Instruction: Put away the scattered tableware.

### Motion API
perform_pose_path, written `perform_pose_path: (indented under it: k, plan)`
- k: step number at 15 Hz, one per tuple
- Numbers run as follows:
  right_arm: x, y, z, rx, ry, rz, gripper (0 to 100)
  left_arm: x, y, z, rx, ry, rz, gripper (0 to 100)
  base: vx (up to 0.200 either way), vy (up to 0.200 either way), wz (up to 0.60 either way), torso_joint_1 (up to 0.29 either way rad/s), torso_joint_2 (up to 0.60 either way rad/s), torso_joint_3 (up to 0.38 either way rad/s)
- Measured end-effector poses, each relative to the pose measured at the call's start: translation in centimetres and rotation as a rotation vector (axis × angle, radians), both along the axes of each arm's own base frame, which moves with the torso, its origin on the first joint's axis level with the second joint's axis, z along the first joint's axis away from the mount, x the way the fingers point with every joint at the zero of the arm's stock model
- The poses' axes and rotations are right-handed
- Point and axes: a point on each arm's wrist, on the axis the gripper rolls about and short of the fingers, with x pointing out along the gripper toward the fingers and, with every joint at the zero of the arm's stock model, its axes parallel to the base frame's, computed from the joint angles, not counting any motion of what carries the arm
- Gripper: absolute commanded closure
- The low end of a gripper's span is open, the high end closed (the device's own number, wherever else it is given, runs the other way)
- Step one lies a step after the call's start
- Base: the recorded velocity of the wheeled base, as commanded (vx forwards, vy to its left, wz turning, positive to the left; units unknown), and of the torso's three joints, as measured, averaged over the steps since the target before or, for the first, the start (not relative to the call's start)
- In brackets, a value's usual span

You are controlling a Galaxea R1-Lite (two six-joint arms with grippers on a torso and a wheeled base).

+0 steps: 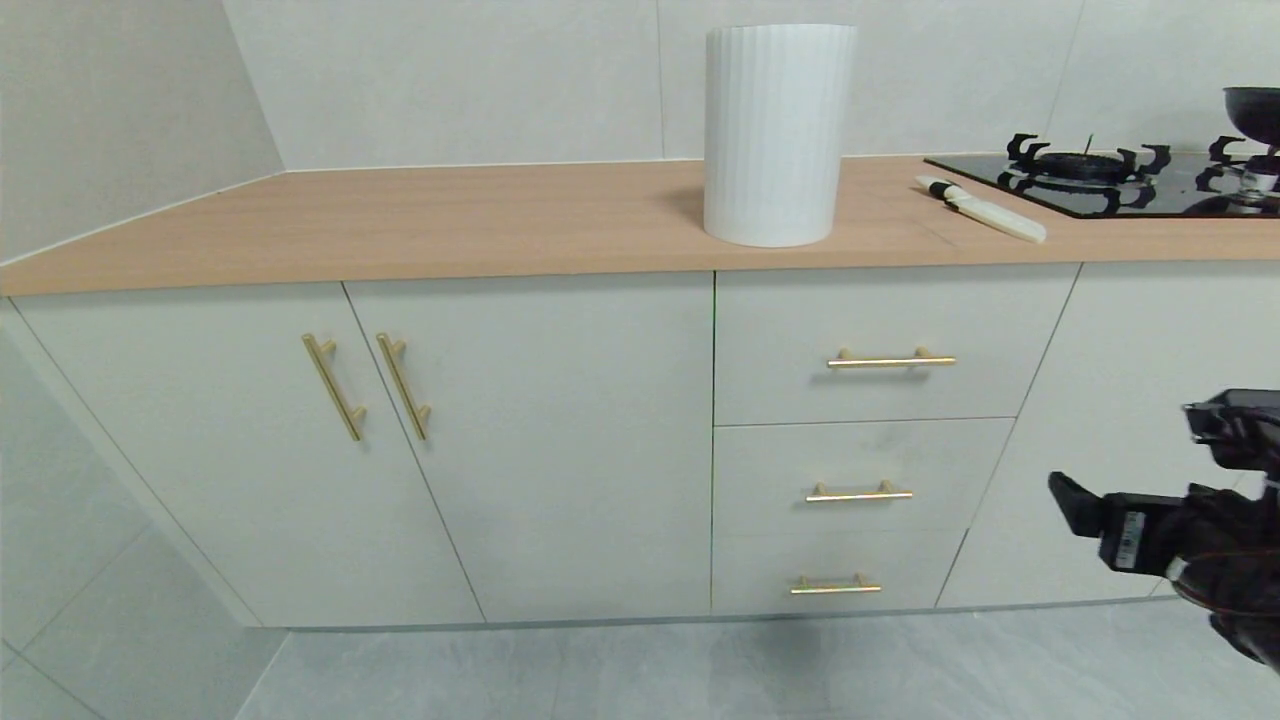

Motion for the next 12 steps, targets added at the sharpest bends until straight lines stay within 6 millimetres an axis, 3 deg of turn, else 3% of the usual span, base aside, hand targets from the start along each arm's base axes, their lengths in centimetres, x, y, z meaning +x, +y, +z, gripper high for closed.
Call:
perform_pose_path:
  k: [7, 12]
  plan:
    - [-11.0, -5.2, 0.0, -0.062, -0.113, -0.137, 0, 0.0, 0.0, 0.0, 0.000, 0.000, 0.000, 0, 0.000, 0.000, 0.00, 0.000, 0.00, 0.000]
    - [-16.9, -6.4, -1.9, -0.072, -0.201, -0.188, 0, 0.0, 0.0, 0.0, 0.000, 0.000, 0.000, 0, 0.000, 0.000, 0.00, 0.000, 0.00, 0.000]
